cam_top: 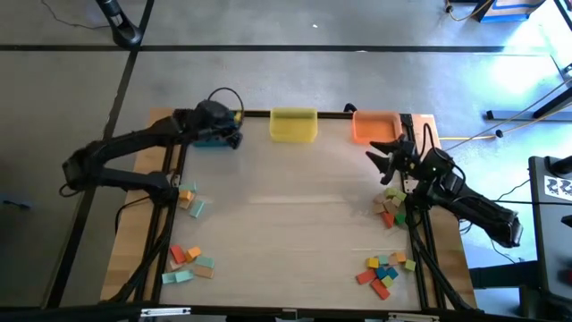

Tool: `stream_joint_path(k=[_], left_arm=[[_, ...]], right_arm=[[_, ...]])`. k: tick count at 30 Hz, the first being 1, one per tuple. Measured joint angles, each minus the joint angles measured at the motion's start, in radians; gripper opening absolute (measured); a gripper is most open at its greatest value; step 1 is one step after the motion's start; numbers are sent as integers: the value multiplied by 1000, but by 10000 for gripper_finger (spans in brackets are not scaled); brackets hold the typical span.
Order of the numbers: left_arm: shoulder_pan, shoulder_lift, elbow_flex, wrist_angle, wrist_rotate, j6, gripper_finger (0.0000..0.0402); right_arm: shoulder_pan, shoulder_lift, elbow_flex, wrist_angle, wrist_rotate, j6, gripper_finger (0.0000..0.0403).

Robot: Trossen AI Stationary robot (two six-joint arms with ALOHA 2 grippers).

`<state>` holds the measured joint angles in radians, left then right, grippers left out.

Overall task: Sort blocks by size
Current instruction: Put the brown square block into the blue bin

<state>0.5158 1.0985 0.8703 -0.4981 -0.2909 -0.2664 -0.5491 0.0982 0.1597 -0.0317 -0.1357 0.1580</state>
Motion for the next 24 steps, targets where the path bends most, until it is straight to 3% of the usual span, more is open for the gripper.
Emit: stream_joint_path(k=[5, 13, 19, 24], left_arm=[[-152, -8, 0, 8, 0, -21, 210], [-333, -6, 0, 20, -59, -53, 210], [-398, -6, 0, 20, -106, -67, 210], [-420, -5, 0, 15, -109, -67, 210]], right_arm=[[0, 111, 89, -53, -48, 53, 227], [0, 299, 309, -287, -94, 53, 216], [0, 427, 439, -502, -104, 62, 216], [0, 501, 469, -610, -143, 101, 215]])
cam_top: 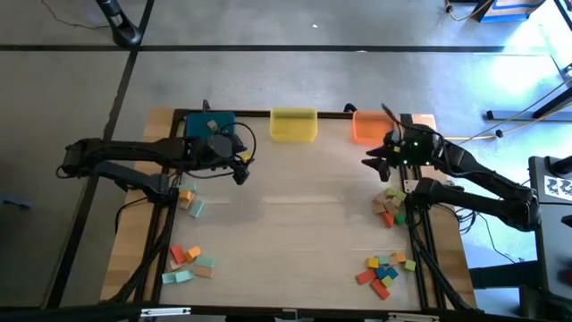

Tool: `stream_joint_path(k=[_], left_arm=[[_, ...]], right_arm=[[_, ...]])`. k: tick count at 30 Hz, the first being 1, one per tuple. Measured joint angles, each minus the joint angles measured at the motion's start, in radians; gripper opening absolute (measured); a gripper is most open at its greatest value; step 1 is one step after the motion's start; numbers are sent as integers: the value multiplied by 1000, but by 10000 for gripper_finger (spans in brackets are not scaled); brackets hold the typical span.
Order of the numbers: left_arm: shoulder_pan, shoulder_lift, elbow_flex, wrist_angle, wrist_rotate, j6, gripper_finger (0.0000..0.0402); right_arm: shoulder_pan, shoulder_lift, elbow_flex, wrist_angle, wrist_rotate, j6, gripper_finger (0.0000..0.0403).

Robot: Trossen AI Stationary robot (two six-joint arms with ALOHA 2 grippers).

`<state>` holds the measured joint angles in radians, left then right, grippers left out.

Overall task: Sort blocks by size
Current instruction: Put the brown square block into the blue bin

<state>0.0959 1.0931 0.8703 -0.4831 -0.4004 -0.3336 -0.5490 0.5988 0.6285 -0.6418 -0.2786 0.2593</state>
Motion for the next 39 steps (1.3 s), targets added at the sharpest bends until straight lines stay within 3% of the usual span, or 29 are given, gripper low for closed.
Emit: stream_joint_path(k=[3, 12, 20, 28, 39], left_arm=[[-8, 0, 0, 0, -5, 0, 210], [-11, 0, 0, 0, -6, 3, 210], [-11, 1, 0, 0, -6, 3, 210], [-11, 1, 0, 0, -6, 1, 210], [-11, 1, 0, 1, -6, 1, 210]], right_arm=[[27, 33, 0, -32, -11, 23, 215], [261, 144, 2, -63, 113, 126, 215], [406, 284, 2, -254, 230, 236, 215], [445, 429, 2, -340, 307, 292, 215], [444, 618, 2, -384, 312, 301, 215]])
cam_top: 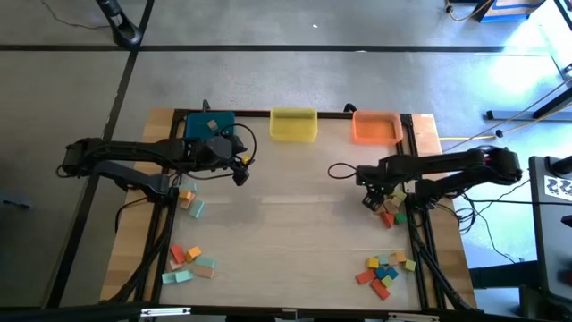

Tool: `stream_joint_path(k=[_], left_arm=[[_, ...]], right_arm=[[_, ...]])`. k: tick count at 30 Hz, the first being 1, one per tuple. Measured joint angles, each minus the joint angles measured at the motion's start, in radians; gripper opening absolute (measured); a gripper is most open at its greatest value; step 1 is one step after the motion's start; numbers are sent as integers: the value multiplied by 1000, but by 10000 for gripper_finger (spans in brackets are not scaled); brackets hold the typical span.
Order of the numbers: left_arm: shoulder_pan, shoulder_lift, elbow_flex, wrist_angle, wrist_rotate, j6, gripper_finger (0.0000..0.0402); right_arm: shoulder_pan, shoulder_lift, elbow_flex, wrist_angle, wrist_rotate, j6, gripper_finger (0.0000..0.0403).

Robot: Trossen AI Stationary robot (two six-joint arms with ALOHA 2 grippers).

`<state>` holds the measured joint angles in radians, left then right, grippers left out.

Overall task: Sort blocks by size
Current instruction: Put the brown square block into the blue bin

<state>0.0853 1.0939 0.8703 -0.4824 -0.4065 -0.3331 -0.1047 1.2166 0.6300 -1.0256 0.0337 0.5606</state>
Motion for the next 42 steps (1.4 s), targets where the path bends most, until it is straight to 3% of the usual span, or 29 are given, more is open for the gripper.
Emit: stream_joint_path(k=[14, 22, 26, 36, 42], left_arm=[[0, 0, 0, 0, 0, 0, 210], [0, 24, 0, 1, 0, 0, 210], [0, 45, 0, 2, 0, 4, 210], [-9, 52, 0, 87, 0, 68, 210], [-58, 52, 0, 191, -1, 200, 210]], right_arm=[[0, 104, -1, 2, -97, -36, 212], [0, 103, 0, 8, -86, -75, 132], [0, 104, 8, -8, -78, -123, 130], [0, 103, 208, 1, -44, -270, 132], [-1, 103, 314, 211, -20, -420, 137]])
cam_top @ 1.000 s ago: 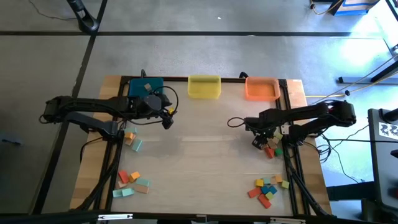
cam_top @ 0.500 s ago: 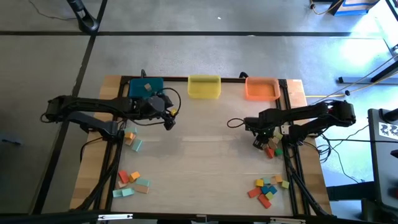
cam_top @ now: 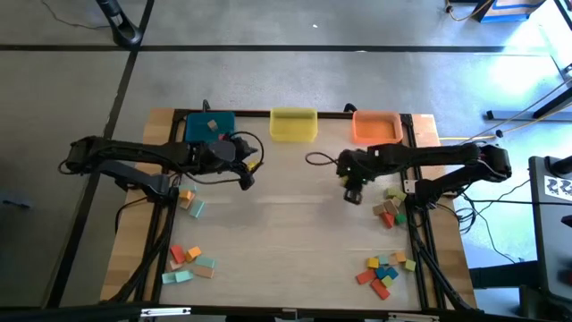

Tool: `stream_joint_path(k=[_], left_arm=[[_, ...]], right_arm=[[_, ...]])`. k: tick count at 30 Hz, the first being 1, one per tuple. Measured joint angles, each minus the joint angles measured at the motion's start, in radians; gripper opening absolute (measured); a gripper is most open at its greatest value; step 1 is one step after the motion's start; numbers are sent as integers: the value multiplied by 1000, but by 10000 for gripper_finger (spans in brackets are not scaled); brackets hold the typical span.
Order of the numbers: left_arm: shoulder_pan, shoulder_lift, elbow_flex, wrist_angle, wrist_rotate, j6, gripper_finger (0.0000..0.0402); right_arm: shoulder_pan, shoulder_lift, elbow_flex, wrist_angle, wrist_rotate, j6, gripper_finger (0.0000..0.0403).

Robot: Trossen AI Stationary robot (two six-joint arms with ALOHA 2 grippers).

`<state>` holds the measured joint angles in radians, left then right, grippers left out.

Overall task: Sort blocks by size
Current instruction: Put the brown square block into the blue bin

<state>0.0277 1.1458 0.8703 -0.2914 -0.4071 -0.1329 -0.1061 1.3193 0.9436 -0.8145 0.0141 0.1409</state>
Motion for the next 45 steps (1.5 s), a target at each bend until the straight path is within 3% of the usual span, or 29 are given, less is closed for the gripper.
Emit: stream_joint_path(k=[8, 13, 21, 35, 45], left_arm=[[-55, 0, 0, 92, -19, 98, 210], [-52, 0, 0, 114, -20, 160, 210], [-52, 0, 0, 233, -21, 419, 210], [-109, 144, 1, 433, 4, 865, 210], [-113, 209, 0, 562, -1, 931, 210]], right_arm=[[-63, 0, 12, 402, -124, -144, 133], [-112, 0, 12, 623, -230, -147, 137], [-124, 40, 12, 878, -365, -89, 136], [-124, 160, 12, 1176, -520, 91, 136], [-123, 172, 11, 1223, -525, 146, 137]])
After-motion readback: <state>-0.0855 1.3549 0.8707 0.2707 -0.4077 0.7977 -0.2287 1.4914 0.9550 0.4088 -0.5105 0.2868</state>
